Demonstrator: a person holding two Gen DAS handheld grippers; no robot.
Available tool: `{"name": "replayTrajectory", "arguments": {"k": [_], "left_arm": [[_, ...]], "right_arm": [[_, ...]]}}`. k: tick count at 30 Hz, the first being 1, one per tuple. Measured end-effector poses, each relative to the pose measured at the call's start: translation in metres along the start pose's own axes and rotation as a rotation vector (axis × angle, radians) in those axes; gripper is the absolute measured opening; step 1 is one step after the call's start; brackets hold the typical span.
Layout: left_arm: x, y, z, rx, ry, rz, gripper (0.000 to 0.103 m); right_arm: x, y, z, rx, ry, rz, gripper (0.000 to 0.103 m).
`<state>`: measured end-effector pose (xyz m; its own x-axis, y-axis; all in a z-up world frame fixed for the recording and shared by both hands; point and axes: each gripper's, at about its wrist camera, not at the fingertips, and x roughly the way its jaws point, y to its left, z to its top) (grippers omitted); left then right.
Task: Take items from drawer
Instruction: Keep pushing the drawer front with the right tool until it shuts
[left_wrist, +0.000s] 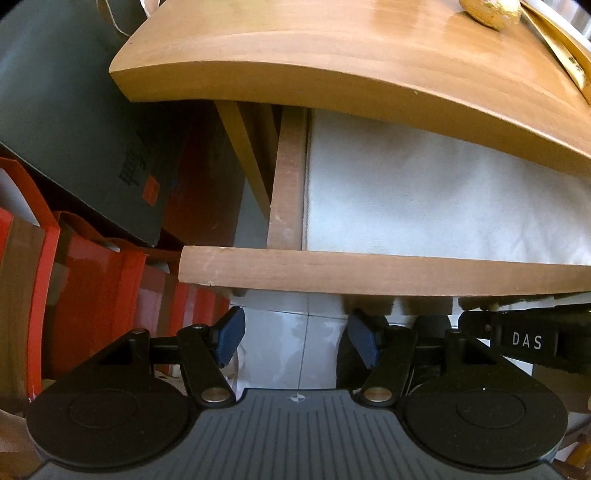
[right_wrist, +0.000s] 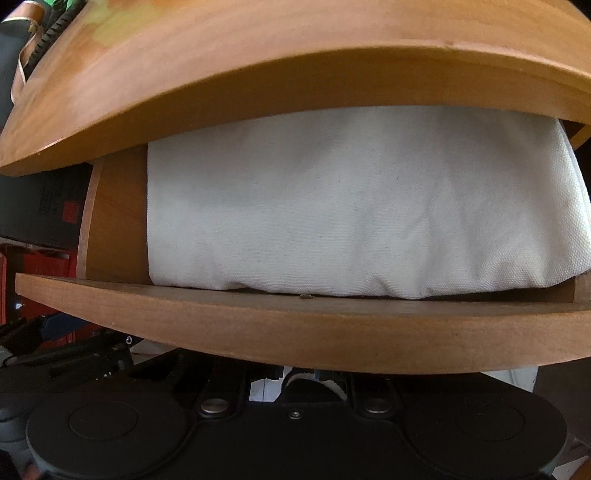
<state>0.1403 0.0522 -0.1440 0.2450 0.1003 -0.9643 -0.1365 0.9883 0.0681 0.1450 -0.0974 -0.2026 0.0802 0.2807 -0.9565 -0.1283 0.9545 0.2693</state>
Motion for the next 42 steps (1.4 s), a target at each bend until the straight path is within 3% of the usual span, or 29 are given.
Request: {"name": "replayTrajectory", "arguments": {"k": [42], "left_arm": [[-0.011,-0.009,0.030,-0.017,0.008,0.005,0.066]], "right_arm": [[-0.004,-0.003,-0.028,0.011,-0.068,-0.002,0.014]]}}
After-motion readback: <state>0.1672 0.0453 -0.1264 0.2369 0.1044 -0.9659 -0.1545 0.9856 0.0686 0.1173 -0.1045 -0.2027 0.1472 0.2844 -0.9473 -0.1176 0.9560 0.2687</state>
